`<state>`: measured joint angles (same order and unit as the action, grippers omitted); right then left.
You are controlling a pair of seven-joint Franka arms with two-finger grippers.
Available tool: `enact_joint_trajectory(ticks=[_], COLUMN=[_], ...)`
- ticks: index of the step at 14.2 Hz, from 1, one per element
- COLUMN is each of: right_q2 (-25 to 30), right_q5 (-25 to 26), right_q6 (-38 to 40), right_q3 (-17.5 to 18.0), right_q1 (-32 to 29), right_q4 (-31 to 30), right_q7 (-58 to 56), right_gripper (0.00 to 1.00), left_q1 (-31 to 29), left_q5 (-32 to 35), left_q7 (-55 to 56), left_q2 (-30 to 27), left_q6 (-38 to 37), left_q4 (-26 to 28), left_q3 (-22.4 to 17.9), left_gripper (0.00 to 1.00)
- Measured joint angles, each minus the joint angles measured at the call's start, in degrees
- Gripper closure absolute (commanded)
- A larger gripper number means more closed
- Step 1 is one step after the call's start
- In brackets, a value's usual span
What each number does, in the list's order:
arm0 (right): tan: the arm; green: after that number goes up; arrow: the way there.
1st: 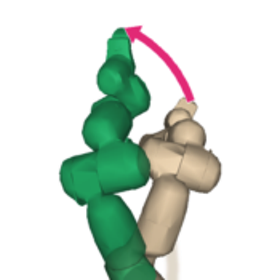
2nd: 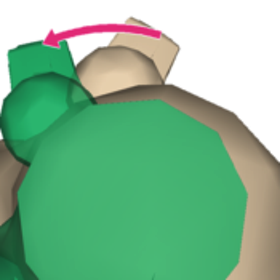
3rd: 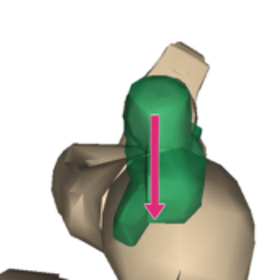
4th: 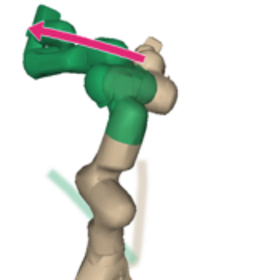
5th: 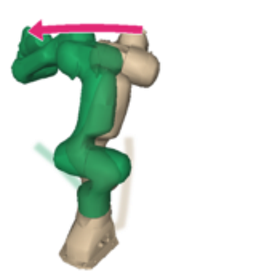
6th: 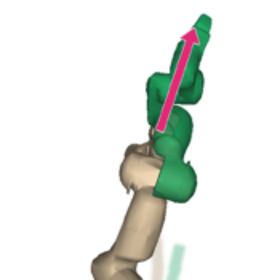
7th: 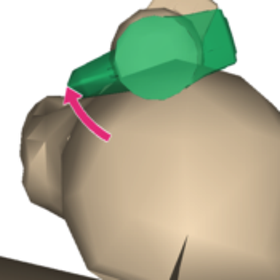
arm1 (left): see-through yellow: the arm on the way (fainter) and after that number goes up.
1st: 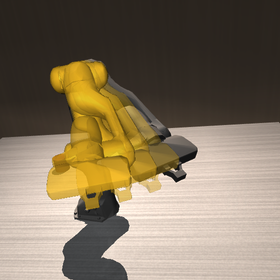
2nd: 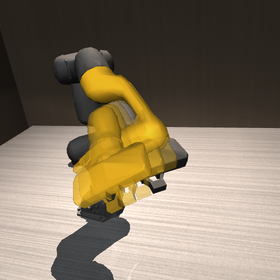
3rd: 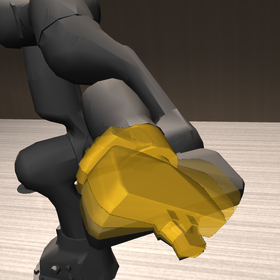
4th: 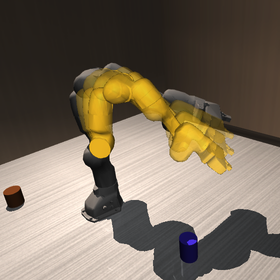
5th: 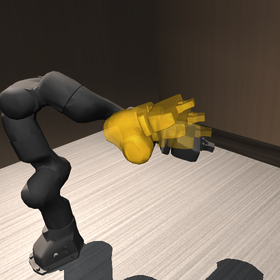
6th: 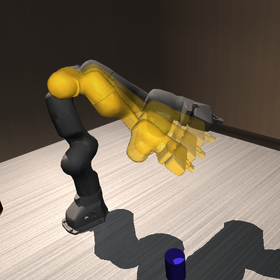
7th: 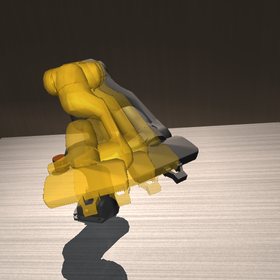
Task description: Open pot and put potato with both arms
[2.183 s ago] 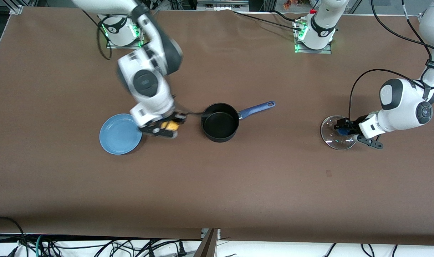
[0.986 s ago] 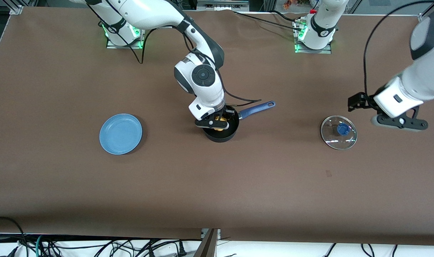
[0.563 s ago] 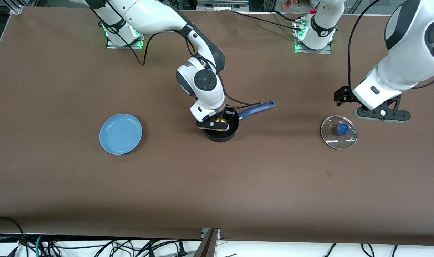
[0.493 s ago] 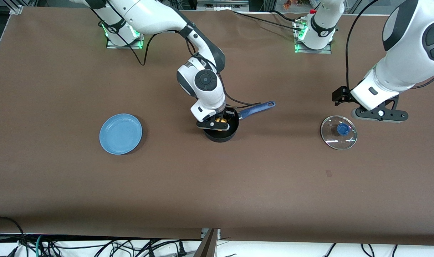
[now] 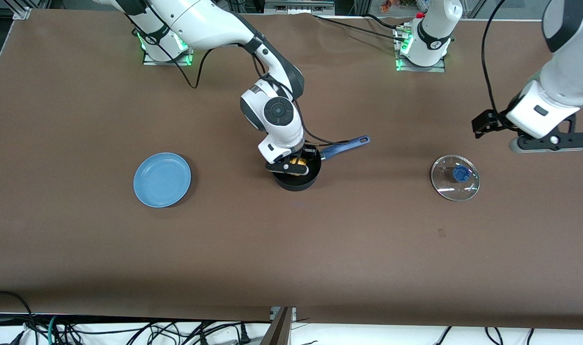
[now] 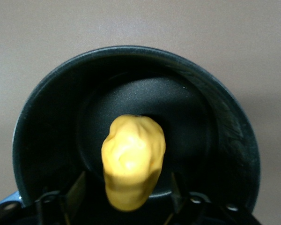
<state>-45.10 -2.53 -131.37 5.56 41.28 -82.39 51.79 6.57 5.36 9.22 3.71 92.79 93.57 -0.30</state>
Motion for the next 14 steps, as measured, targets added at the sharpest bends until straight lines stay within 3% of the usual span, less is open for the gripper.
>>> enact_joint_trajectory(ticks=[3, 8, 14], right_q2=[0.18, 5.00, 14.47], right_q5=[0.36, 5.76, 5.93], right_q6=[2.27, 14.48, 27.59], right_q3=[-0.18, -2.88, -4.53], right_q1=[0.02, -1.20, -11.90], right_q4=[2.56, 7.13, 7.58], right_q7=[-0.11, -6.89, -26.16], right_gripper=[0.00, 0.00, 0.00], left_q1=[0.78, 0.85, -1.14], left_q5=[-3.85, -4.62, -4.70], left_q7=[0.04, 0.07, 0.03], left_q2=[-0.47, -1.38, -1.59], left_q6=[1.93, 2.03, 2.18], left_q4=[2.36, 2.53, 2.44], left_q3=[-0.74, -1.00, -1.96], left_gripper=[0.00, 0.00, 0.00])
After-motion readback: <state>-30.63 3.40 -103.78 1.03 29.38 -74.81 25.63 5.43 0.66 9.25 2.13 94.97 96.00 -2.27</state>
